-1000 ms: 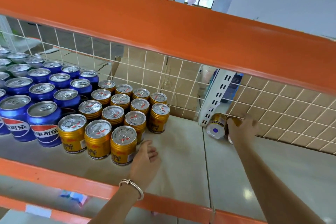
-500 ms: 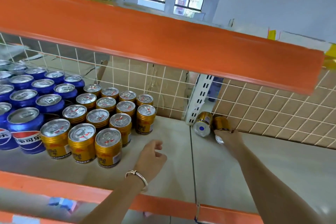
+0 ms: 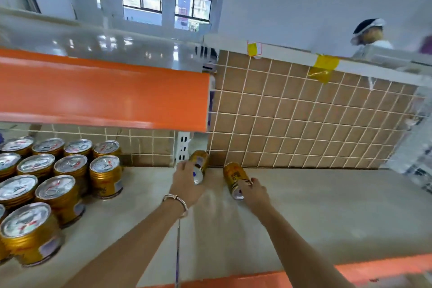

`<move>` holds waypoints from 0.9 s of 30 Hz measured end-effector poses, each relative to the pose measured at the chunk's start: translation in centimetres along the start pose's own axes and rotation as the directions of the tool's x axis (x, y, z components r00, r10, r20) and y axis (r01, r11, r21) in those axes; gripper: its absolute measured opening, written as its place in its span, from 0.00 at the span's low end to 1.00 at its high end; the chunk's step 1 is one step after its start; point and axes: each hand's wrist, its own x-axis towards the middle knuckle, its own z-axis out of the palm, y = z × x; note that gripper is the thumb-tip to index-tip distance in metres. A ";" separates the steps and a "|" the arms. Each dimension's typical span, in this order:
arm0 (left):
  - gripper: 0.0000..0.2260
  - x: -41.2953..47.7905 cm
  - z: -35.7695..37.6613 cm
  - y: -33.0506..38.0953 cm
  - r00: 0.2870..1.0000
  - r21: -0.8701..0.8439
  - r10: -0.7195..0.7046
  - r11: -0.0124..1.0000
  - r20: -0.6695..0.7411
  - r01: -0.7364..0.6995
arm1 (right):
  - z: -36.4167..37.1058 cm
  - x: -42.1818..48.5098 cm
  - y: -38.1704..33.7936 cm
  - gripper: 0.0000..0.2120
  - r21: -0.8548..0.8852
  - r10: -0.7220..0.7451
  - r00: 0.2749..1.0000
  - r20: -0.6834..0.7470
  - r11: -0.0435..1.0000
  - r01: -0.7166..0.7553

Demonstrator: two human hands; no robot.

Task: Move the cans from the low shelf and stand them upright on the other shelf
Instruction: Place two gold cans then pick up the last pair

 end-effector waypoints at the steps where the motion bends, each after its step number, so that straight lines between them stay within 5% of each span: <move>1: 0.27 0.7 0.4 0.2 1.000 0.038 0.005 0.999 -0.026 -0.004 | 0.0 0.1 0.3 0.25 -0.102 -0.045 0.999 -0.013 0.994 0.044; 2: 0.26 1.4 0.8 0.4 0.999 0.088 0.009 0.996 -0.043 -0.005 | -0.1 -0.1 0.5 0.26 -0.246 -0.127 0.992 -0.015 0.962 0.119; 6: 0.27 3.0 1.2 1.1 0.999 0.325 -0.037 0.945 -0.032 0.046 | -0.2 1.0 2.3 0.27 -0.369 -0.194 0.979 0.067 0.907 0.205; 11: 0.27 2.1 1.0 2.4 0.993 0.403 -0.112 0.909 -0.021 0.111 | -0.6 2.2 2.8 0.26 -0.247 -0.196 0.980 0.024 0.949 0.196; 14: 0.24 -0.1 0.4 3.0 0.961 0.293 -0.256 0.931 0.104 0.216 | -0.4 2.9 2.7 0.21 0.021 -0.152 0.988 -0.034 0.988 0.153; 18: 0.21 -2.4 -1.4 2.7 0.820 0.142 -0.400 0.916 0.410 0.376 | -0.6 3.5 1.6 0.22 0.407 -0.048 0.997 0.068 0.913 0.016; 20: 0.31 -2.8 -1.4 2.5 0.836 0.160 -0.411 0.911 0.362 0.379 | -0.8 3.9 1.0 0.25 0.474 -0.066 0.984 0.163 0.881 -0.020; 23: 0.32 -3.1 -0.4 3.5 0.921 0.240 -0.358 0.918 0.153 0.317 | -0.8 4.5 0.0 0.31 0.447 -0.085 0.962 0.261 0.894 -0.042; 27: 0.38 -3.4 1.9 4.7 0.929 0.490 -0.341 0.840 0.142 0.233 | 0.0 4.3 -0.8 0.50 0.369 -0.111 0.940 0.324 0.929 -0.018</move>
